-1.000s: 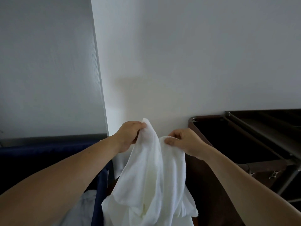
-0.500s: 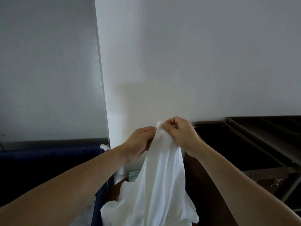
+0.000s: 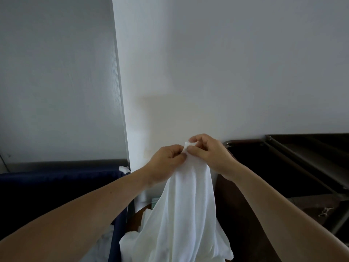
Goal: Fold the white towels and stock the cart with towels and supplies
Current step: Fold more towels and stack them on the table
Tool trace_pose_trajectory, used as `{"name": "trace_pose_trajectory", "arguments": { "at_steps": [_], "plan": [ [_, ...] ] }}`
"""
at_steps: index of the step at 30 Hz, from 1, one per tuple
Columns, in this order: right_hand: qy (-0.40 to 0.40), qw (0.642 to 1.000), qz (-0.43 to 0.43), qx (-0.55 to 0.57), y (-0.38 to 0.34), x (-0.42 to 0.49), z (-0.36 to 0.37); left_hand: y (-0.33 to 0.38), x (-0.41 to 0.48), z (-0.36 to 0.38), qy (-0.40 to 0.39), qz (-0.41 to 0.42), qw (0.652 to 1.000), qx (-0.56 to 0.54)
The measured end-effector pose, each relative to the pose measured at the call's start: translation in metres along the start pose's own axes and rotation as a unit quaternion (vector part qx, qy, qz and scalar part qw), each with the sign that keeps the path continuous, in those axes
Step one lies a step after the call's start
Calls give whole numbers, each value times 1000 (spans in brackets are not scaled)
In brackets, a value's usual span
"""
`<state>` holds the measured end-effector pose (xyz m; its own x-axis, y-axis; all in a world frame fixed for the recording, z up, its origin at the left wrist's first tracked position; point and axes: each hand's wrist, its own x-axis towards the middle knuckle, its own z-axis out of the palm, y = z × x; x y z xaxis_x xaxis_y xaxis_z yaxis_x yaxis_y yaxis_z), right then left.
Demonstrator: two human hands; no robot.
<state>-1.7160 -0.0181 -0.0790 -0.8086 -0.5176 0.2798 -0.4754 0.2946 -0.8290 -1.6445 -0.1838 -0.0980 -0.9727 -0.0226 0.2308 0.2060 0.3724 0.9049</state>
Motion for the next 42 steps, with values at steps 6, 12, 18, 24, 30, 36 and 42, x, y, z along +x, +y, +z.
{"name": "trace_pose_trajectory", "arguments": {
  "at_steps": [6,12,18,24,30,36,42],
  "plan": [
    [55,998,-15,12,-7,5,-1,15,11,-11,15,28,994,108],
    [213,972,-93,16,-34,24,-17,-8,8,-17,78,24,979,187],
    [338,931,-132,46,-61,54,-51,-31,8,-36,52,-3,962,269],
    [346,933,-94,20,-53,63,-63,-45,7,-62,-64,-77,922,374],
    [380,922,-76,22,-47,55,-93,-64,-9,-71,-17,-15,959,283],
    [385,922,-24,-19,-28,48,-108,-67,-30,-62,-57,139,915,375],
    [377,925,-31,-35,-30,47,-106,-79,-28,-63,-22,114,922,369]
  ]
}}
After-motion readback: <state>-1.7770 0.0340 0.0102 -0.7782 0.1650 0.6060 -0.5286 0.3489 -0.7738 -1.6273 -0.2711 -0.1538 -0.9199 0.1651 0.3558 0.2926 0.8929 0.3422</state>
